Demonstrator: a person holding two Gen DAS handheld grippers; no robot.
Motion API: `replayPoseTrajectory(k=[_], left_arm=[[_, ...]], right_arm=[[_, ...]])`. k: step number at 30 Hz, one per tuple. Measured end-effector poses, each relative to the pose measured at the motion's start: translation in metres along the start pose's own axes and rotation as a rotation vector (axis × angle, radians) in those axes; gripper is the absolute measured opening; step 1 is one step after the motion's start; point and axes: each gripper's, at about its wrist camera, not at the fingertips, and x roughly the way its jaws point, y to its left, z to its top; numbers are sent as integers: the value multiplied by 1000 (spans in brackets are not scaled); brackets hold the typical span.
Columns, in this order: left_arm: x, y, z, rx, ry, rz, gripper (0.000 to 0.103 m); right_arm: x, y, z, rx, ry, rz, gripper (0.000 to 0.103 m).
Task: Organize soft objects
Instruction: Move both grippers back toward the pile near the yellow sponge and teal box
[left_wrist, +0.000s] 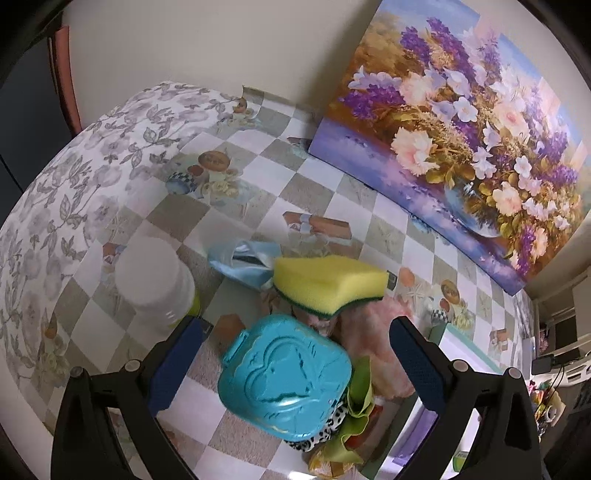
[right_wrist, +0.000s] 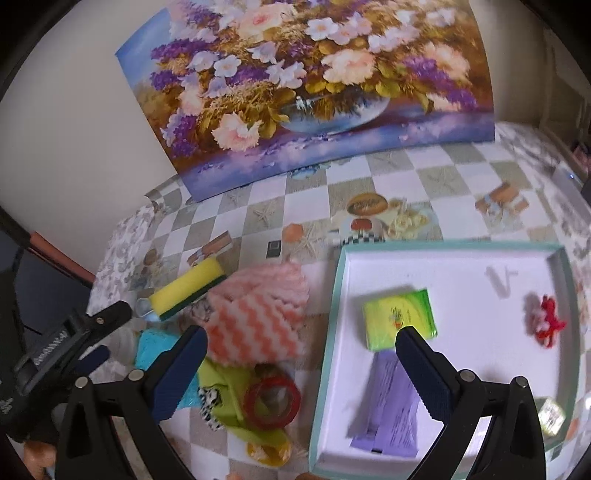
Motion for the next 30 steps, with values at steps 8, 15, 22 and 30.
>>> replayPoseTrajectory(k=[8,15,22,30], left_arm=[[3,2,15,9,-43,13,101],[14,12,29,11,-15,73,101],[18,12,32,-3,0,60,101],[20,-20,26,131,3,24,101]], right_arm=[[22,22,7,-92,52,-13,103],[39,36,7,-129,66,-5,103],[48,45,6,-156,66,0,103],[52,54,2,-186,71,17,97]])
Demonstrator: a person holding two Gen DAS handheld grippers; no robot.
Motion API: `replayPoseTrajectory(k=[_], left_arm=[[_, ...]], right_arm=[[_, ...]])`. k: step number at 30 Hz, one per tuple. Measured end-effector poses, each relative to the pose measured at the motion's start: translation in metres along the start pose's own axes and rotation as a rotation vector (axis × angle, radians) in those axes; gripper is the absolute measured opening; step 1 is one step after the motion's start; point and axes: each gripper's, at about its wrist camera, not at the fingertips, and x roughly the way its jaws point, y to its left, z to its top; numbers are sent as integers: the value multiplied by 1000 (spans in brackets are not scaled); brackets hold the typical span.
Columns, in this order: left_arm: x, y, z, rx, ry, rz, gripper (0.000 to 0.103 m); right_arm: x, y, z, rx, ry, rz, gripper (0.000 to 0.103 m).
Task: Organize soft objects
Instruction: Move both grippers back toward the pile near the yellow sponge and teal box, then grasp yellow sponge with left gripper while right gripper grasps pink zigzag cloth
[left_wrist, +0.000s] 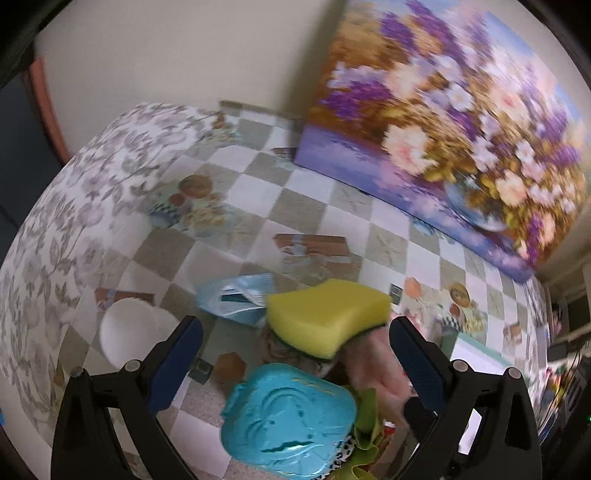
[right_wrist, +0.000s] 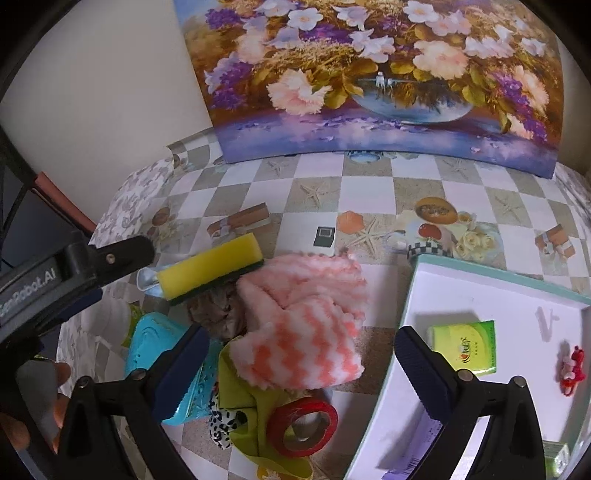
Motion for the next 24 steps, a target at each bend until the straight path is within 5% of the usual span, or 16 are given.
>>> replayPoseTrajectory(k=[13,15,20,24], left_arm=[[33,-11,-6,17,58,-48,92],[37,-10,-6,7,71,-60,73],[44,-3,-7,-25,82,-59,50],[46,-1,-8,-28,86,-72,47]], right_arm=[[14,-3,-6,13,42,24,85],[16,-3,-7,14,46,24,83],[22,-3,-8,15,61,27,74],[25,-4,-10,19,74,35,57]])
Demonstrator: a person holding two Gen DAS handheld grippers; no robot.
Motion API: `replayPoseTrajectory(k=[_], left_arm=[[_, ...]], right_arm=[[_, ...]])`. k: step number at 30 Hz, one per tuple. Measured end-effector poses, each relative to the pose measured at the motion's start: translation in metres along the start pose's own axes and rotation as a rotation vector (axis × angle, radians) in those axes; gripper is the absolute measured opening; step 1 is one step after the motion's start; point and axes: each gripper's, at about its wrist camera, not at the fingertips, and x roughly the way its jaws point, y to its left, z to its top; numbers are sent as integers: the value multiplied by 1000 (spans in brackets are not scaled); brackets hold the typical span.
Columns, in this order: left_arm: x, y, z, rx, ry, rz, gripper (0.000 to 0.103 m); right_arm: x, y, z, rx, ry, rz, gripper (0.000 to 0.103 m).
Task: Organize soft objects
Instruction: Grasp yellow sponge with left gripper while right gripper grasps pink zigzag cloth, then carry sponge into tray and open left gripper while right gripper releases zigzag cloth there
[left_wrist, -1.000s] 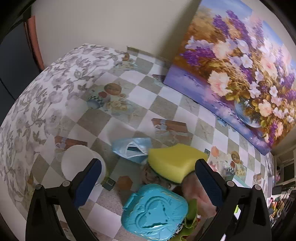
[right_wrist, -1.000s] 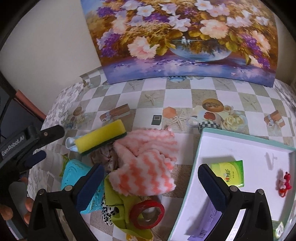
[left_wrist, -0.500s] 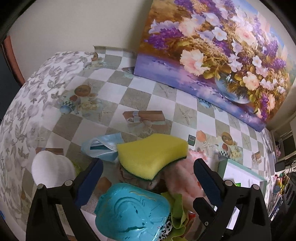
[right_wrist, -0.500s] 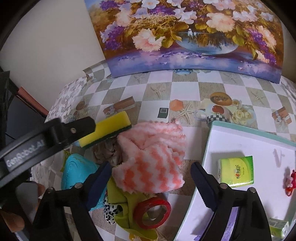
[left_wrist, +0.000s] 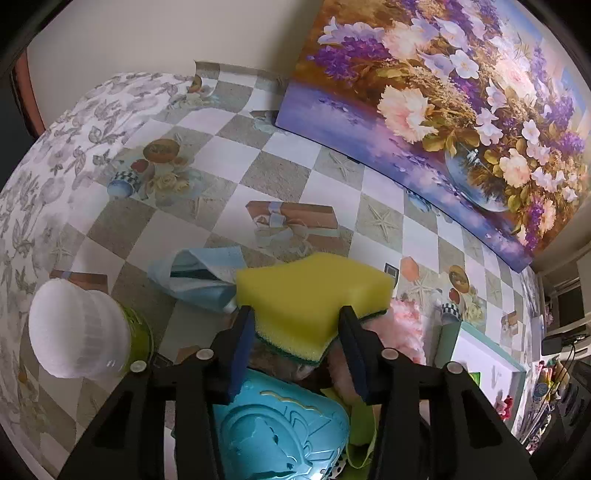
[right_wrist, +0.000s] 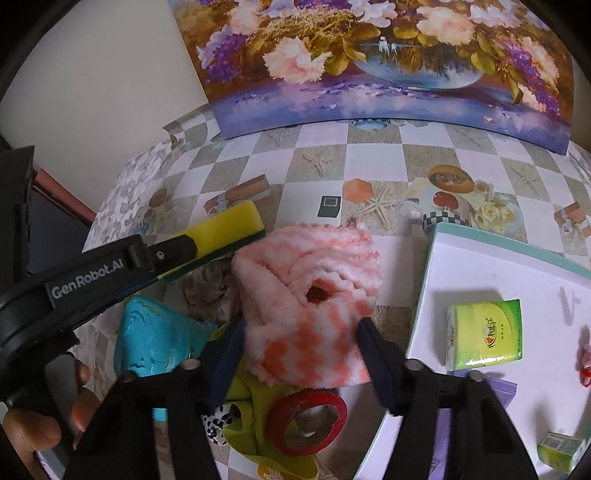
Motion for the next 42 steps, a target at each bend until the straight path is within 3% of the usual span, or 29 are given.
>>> replayPoseTrajectory(k=[10,13,19,27,42], left_arm=[[-14,-2,2,-6,-30,-14,45],[-23,-3,4,-2,-48,-14,45],[-42,-6,5,0,-88,-21,45],[-82,-18,7,24,-173,-37,45],[-125,-86,-16,174,-246,-99,46]], right_arm=[[-8,0,0,-2,-24,31,15],[-19,1,0,-3,-49,48,11],[-47,1,4,-1,-117,79,10],[-114,-6,11,18,-270,97,10],[-217,-70,-1,171,-491,57,10]])
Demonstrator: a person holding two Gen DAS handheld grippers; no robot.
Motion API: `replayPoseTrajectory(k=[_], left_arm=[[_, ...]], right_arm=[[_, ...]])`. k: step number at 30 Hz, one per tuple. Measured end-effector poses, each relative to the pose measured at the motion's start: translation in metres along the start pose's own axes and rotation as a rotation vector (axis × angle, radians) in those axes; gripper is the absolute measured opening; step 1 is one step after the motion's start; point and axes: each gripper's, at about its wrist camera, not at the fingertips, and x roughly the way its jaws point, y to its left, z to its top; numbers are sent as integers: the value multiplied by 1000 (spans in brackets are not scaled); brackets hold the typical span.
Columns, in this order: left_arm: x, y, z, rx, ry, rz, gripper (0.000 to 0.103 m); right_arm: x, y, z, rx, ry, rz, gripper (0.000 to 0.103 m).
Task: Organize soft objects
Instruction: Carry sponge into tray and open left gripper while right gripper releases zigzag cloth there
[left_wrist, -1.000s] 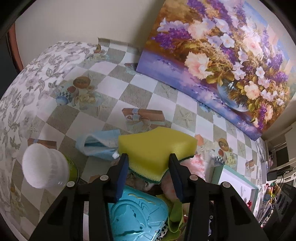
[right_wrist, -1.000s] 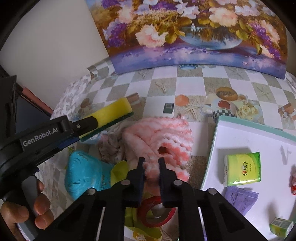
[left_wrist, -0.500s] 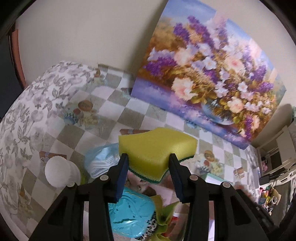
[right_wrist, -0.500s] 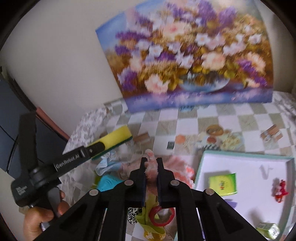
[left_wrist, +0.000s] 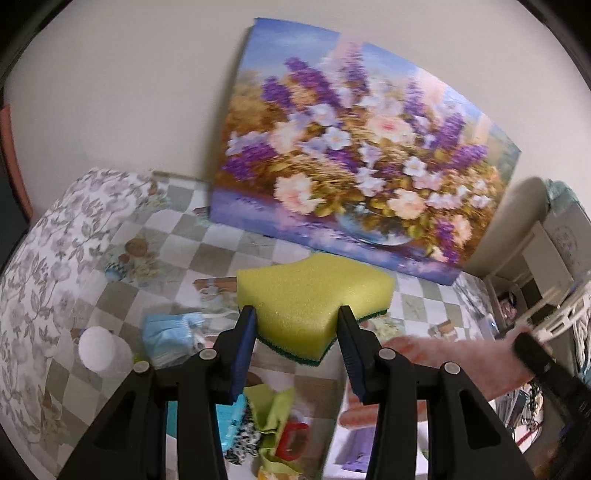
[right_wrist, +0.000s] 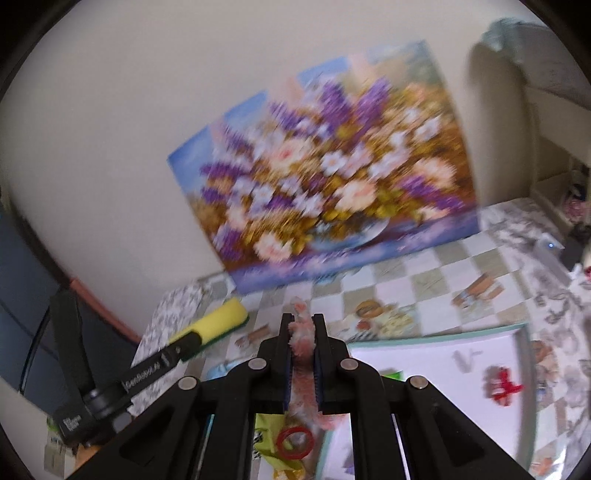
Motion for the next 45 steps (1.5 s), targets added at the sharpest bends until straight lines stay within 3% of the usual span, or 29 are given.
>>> replayPoseTrajectory(k=[6,13,20,30,38,42,44,45], left_arm=[[-1,-34,-5,54,13,-32,46],[5,-82,-18,136,53,-79,46],[35,-126,-46,197,168,-135,46],[97,-148,-93,229,325,-84,46],[122,-150,-110,231,372,-62,47],[122,-151,-110,221,408,-76,51],[118,-151,-107,219,406,-79,59],[116,-150,-106,218,402,-76,62]], right_arm=[[-31,-31,10,51,-58,-94,10],[-35,-72,4,110,-23,-218,10],[-2,-114,-21,167,121,-314,10],[52,-159,-64,195,341,-436,10],[71,-182,-83,246,432,-467,13],[66,-179,-78,237,425,-477,13],[62,-175,-74,223,419,-484,21],[60,-173,-71,215,414,-491,32]])
